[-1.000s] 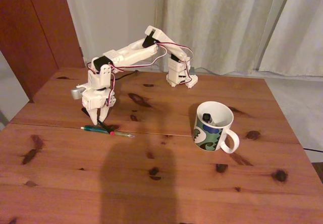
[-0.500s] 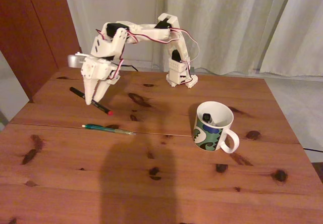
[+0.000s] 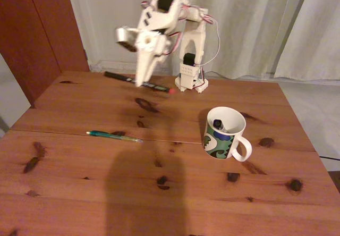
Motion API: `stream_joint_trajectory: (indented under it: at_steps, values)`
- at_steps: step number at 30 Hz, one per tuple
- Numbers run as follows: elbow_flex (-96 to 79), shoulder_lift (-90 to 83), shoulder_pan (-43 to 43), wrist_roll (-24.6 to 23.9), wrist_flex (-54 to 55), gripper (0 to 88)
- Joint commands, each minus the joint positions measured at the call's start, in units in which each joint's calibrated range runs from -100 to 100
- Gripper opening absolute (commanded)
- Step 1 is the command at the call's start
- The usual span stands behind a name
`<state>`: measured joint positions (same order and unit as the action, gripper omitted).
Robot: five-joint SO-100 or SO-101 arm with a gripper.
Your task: Clean up the desk and place the pens and markers into the cup
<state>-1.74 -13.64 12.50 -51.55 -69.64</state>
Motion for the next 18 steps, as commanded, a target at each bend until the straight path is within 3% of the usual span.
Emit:
stream_joint_trajectory:
  at_steps: [1,13,15,18]
  values:
    - [-2.95,-9.98,-4.02,0.58,0.18,0.8]
    - [-10.61,-17.34,-12.63,1.37,0.86,0.9]
    - [-10.43,-17.34,-13.67,4.09,0.86,0.9]
    - [-10.97,-17.43,-14.23,11.90,0.86,0.8]
